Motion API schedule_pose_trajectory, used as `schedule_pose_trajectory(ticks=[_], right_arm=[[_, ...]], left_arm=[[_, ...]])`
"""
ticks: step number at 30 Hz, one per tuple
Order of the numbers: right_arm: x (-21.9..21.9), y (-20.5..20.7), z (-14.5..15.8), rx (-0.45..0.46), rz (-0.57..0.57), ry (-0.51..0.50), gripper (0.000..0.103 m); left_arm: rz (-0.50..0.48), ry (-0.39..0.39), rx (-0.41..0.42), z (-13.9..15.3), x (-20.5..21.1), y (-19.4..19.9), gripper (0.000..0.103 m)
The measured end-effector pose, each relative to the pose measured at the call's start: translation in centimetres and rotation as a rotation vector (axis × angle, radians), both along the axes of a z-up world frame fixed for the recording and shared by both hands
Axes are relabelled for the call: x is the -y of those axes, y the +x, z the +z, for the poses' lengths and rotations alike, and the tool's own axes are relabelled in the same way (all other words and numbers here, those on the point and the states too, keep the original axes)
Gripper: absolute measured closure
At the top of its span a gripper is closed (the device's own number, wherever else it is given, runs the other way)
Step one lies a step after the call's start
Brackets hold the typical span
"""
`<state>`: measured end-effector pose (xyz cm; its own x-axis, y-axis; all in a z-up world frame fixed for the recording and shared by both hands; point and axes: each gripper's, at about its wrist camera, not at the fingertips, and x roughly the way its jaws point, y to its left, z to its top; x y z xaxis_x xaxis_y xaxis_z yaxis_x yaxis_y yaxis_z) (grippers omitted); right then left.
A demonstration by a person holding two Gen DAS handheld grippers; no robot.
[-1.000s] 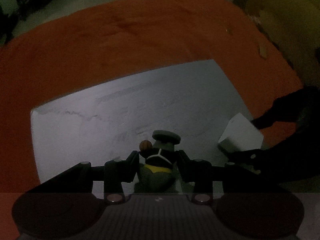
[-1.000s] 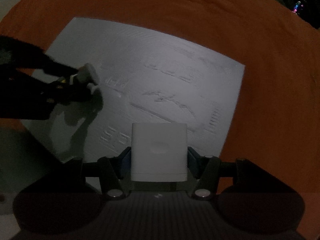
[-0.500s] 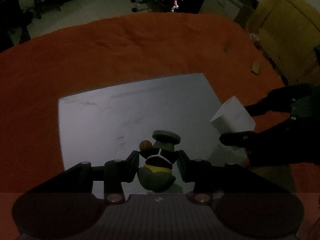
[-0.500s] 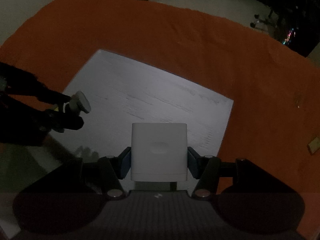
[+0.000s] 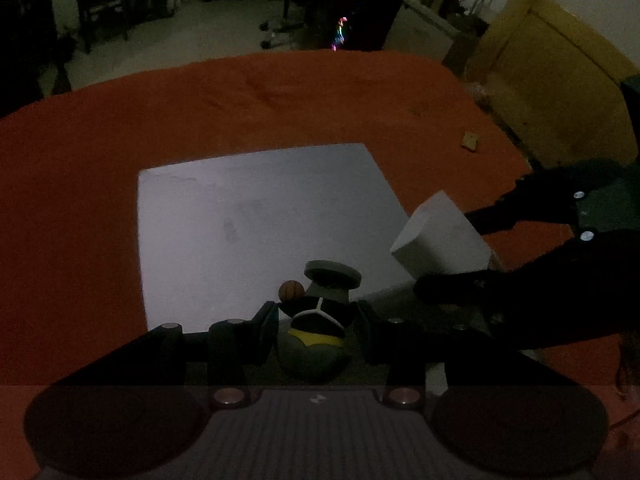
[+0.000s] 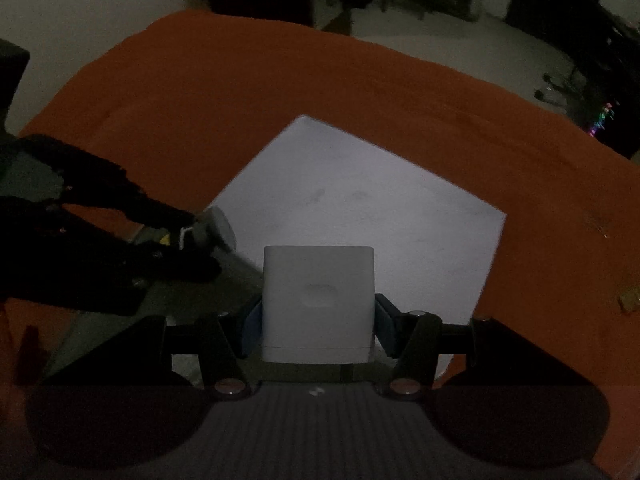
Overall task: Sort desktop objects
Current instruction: 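Carry the charger in the right gripper and green object in the left gripper toward the box, then lower both held objects into the box and open both grippers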
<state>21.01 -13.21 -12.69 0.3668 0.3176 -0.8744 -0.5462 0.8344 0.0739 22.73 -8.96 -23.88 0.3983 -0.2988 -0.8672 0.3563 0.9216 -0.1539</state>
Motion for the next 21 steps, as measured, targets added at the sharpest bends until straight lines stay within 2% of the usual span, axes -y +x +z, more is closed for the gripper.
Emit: schedule_pose_trajectory(ticks=[5, 9, 14, 19, 21], right_arm=[[-0.5, -2.8, -2.0, -0.065, 0.025, 0.015, 0.044], [-0.9, -4.1, -5.0, -0.118, 0.036, -0.027, 0.044], [-1.3, -5.0, -9.5, -0.156, 0.071, -0.117, 0.044], [-1.4, -5.8, -12.3, -0.170, 0.079, -0.138, 0.044], [-1.2, -5.9, -13.0, -0.161, 0.076, -0.144, 0.044]], left_arm=[[0.006, -0.002, 0.000, -0.6, -0.7, -3.9, 0.067], [0.007, -0.002, -0.001, -1.1, -1.2, -6.9, 0.067], [-0.056, 0.033, -0.007, -3.0, 0.0, -7.8, 0.067], [-0.124, 0.089, -0.005, -4.3, 1.9, -8.6, 0.067], [-0.162, 0.138, 0.033, -5.0, 2.7, -8.8, 0.067]])
